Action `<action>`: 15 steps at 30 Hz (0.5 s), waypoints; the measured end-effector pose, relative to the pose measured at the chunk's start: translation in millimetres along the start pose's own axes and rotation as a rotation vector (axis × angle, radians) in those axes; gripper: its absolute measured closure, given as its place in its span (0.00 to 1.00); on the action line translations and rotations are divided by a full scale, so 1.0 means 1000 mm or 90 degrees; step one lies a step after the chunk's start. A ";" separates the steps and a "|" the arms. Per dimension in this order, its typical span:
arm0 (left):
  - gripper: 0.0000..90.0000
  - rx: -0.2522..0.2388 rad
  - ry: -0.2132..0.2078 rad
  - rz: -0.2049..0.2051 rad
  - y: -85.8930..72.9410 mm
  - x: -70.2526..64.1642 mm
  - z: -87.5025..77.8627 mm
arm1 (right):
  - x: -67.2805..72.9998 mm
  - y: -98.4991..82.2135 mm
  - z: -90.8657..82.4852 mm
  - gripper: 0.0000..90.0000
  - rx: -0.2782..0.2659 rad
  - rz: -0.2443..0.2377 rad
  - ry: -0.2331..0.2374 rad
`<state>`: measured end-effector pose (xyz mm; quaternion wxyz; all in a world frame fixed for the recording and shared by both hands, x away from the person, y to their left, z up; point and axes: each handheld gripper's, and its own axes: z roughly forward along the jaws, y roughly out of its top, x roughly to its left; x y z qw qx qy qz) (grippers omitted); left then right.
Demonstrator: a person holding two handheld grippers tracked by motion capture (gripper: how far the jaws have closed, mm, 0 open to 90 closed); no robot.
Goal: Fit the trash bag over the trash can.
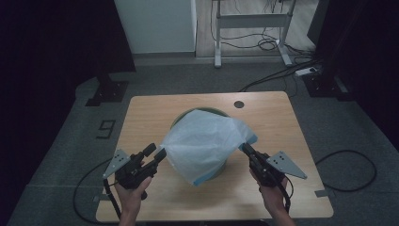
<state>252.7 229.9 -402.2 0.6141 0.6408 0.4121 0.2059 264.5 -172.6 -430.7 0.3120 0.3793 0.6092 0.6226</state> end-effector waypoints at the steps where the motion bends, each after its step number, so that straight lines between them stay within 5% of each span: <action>1: 0.49 -0.004 -0.001 0.001 0.001 0.001 -0.004 | -0.002 0.000 -0.001 0.98 -0.006 0.003 -0.002; 6: 0.46 -0.011 -0.004 0.000 0.001 -0.003 -0.014 | -0.006 0.001 -0.002 0.98 -0.014 0.019 0.004; 11: 0.45 -0.006 -0.007 0.010 0.001 -0.010 -0.014 | -0.004 0.004 -0.007 0.98 -0.018 -0.016 0.012; 15: 0.45 -0.006 -0.010 0.017 0.003 -0.017 -0.014 | -0.006 0.008 -0.011 0.98 -0.022 -0.014 0.020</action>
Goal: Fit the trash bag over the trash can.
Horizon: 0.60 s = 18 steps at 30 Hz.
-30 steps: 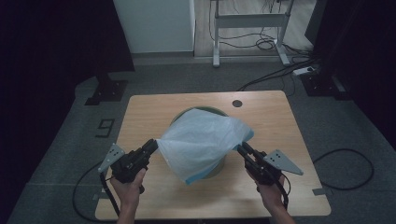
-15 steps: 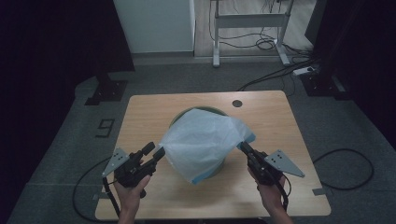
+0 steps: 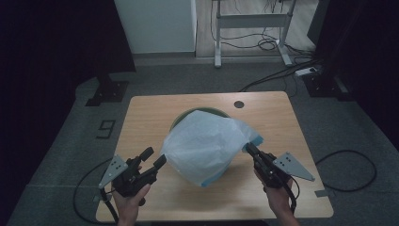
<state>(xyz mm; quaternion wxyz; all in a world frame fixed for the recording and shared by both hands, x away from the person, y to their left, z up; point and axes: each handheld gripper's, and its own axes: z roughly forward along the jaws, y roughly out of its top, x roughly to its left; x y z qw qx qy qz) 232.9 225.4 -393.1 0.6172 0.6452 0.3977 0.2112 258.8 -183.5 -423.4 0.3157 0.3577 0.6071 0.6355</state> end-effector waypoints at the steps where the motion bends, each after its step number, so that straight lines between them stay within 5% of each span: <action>1: 0.45 -0.002 -0.003 0.002 0.001 -0.002 0.000 | 0.000 0.000 0.000 0.98 0.000 0.000 0.000; 7: 0.44 0.001 -0.020 0.026 0.011 -0.013 0.007 | -0.004 0.006 0.000 0.98 -0.009 0.010 -0.003; 18: 0.44 0.053 -0.051 0.050 0.034 -0.019 0.049 | 0.003 0.026 0.010 0.98 -0.017 -0.002 -0.010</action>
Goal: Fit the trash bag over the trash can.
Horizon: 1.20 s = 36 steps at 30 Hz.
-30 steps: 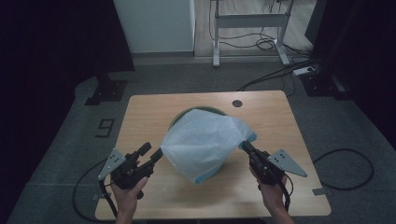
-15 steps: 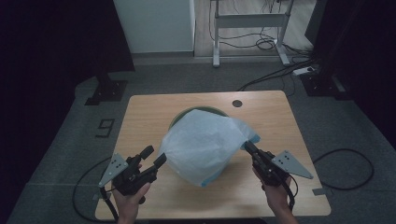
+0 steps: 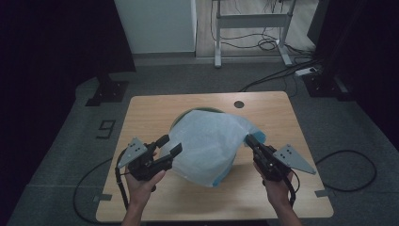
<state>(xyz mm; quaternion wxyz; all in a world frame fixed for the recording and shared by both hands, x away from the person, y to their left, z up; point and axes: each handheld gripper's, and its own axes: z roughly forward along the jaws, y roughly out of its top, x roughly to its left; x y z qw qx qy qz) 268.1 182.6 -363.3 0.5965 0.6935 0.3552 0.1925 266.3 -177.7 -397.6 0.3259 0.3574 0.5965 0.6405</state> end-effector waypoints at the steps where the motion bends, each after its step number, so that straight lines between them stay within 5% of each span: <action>1: 0.44 0.005 -0.005 0.004 0.002 -0.001 0.004 | 0.001 0.002 0.001 0.98 0.001 -0.002 0.000; 6: 0.40 0.041 -0.030 0.006 0.004 -0.003 0.026 | 0.009 0.009 0.005 0.98 -0.006 -0.005 0.009; 10: 0.34 0.091 -0.084 0.015 0.002 -0.015 0.051 | 0.019 0.007 0.010 0.98 0.000 -0.004 0.025; 14: 0.32 0.118 -0.090 0.033 0.001 -0.022 0.061 | 0.031 0.009 0.015 0.98 -0.001 -0.015 0.042; 25: 0.27 0.093 -0.106 0.045 0.000 -0.031 0.051 | 0.036 0.014 0.022 0.98 0.005 -0.018 0.036; 36: 0.27 0.039 -0.071 0.046 -0.008 -0.043 0.060 | 0.045 0.022 0.030 0.98 0.007 -0.032 0.041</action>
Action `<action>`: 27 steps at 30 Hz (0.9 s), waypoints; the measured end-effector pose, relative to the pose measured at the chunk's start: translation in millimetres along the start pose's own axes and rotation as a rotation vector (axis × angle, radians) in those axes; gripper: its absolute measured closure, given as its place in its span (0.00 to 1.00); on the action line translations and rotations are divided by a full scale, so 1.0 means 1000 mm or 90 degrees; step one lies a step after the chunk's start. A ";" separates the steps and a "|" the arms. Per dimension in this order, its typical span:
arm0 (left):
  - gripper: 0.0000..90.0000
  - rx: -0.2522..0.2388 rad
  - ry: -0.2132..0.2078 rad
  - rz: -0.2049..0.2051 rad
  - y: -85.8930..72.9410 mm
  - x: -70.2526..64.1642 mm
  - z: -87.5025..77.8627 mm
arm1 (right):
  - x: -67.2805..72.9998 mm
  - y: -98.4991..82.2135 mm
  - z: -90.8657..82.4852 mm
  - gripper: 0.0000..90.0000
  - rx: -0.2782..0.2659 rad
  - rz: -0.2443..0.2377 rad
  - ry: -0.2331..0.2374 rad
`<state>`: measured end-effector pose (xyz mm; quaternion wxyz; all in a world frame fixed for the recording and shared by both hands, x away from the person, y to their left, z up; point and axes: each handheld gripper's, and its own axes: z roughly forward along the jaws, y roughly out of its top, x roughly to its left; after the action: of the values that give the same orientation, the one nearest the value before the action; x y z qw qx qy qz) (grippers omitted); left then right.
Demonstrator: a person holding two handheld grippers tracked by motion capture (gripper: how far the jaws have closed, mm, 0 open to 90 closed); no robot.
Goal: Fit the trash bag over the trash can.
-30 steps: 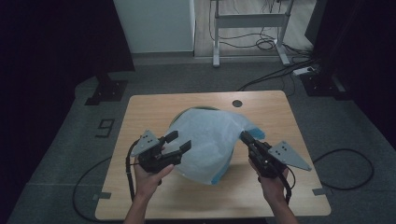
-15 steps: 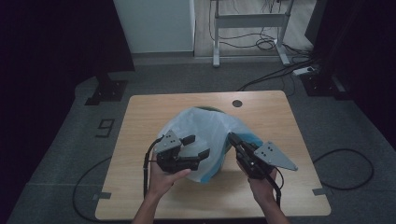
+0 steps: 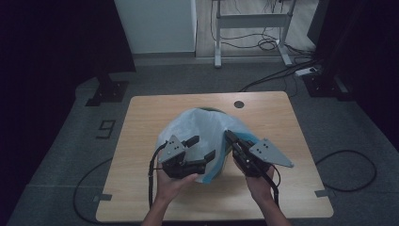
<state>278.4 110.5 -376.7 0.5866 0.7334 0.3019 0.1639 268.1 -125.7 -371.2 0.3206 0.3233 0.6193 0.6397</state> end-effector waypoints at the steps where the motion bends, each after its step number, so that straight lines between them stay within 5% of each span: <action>1: 0.27 -0.001 0.002 0.001 0.000 -0.001 0.001 | 0.000 0.000 0.000 0.98 0.001 0.000 0.001; 6: 0.33 0.009 0.021 0.026 0.002 -0.009 0.009 | 0.000 -0.001 0.002 0.98 0.002 0.003 0.003; 8: 0.50 0.012 0.024 0.032 0.002 -0.010 0.011 | 0.001 -0.001 0.002 0.98 0.002 0.002 0.004; 9: 0.50 0.015 0.021 0.040 0.002 -0.011 0.013 | 0.001 -0.001 0.003 0.98 0.002 0.002 0.005; 10: 0.72 0.016 0.020 0.044 0.002 -0.011 0.014 | 0.003 -0.001 0.003 0.97 0.002 0.002 0.009; 11: 0.72 0.017 0.014 0.043 0.002 -0.011 0.014 | 0.003 -0.001 0.003 0.97 0.002 0.002 0.009; 12: 0.84 0.016 0.001 0.033 0.003 -0.008 0.015 | 0.003 -0.001 0.003 0.91 0.003 0.001 0.012; 14: 0.93 0.010 0.000 0.018 0.004 -0.005 0.014 | 0.002 -0.002 0.001 0.81 -0.004 -0.001 0.015; 18: 0.99 -0.009 -0.012 -0.016 0.006 0.004 0.008 | 0.002 -0.005 -0.010 0.62 -0.012 -0.012 0.034; 22: 1.00 -0.021 -0.029 -0.035 0.008 0.009 0.004 | 0.002 -0.013 -0.022 0.59 -0.003 -0.038 0.037; 27: 1.00 -0.028 -0.051 -0.049 0.009 0.011 0.001 | -0.006 -0.027 -0.030 0.61 0.014 -0.012 0.040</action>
<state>289.5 115.2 -369.9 0.6201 0.7140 0.3029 0.1182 247.3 -147.0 -399.0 0.3034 0.3003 0.6393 0.6396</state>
